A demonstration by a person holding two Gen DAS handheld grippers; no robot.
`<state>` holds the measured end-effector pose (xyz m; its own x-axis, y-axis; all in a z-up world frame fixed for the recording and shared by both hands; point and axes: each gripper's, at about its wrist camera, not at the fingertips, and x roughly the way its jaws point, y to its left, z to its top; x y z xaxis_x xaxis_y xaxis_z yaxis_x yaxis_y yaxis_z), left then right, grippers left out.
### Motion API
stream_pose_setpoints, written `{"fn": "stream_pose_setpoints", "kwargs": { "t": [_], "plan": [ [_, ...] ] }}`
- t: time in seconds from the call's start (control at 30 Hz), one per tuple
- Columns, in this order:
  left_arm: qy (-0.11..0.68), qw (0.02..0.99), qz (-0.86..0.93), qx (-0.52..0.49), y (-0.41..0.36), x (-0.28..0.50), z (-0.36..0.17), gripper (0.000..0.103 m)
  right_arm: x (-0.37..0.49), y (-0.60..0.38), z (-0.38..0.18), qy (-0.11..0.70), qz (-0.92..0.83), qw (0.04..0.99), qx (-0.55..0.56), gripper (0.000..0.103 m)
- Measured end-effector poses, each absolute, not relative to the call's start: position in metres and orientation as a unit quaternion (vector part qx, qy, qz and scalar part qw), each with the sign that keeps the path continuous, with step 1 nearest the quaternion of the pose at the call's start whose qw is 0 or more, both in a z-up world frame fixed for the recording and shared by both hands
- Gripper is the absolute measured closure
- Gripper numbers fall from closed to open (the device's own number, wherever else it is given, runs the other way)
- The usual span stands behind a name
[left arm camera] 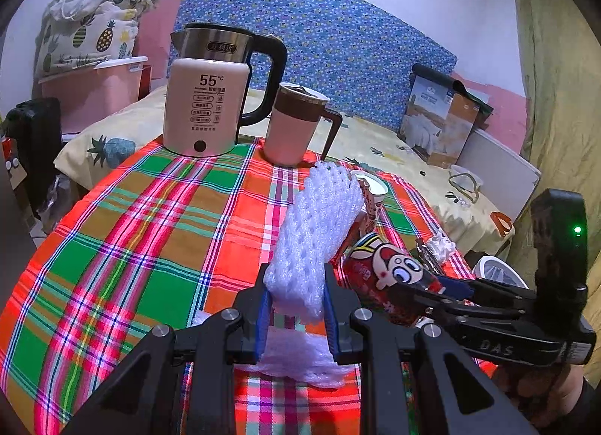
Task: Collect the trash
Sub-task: 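Carry the foam net and red can over the white bin and open both grippers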
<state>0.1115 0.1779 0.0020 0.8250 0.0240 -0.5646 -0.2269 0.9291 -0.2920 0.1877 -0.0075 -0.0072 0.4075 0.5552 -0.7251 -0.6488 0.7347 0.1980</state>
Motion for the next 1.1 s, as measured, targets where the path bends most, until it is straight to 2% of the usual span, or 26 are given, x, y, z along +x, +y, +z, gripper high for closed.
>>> {"fn": "stream_pose_setpoints", "kwargs": {
  "t": [0.5,1.1],
  "plan": [
    [0.285,0.944,0.044,-0.159,0.149,0.112,0.013,0.078,0.175,-0.057,0.016,0.374,0.341,0.863,0.006,0.049],
    [0.315,0.94,-0.074,-0.104,0.021,0.143,0.02,0.078,0.175,-0.177,0.018,0.354,0.235,0.903,0.065,0.049]
  ]
}}
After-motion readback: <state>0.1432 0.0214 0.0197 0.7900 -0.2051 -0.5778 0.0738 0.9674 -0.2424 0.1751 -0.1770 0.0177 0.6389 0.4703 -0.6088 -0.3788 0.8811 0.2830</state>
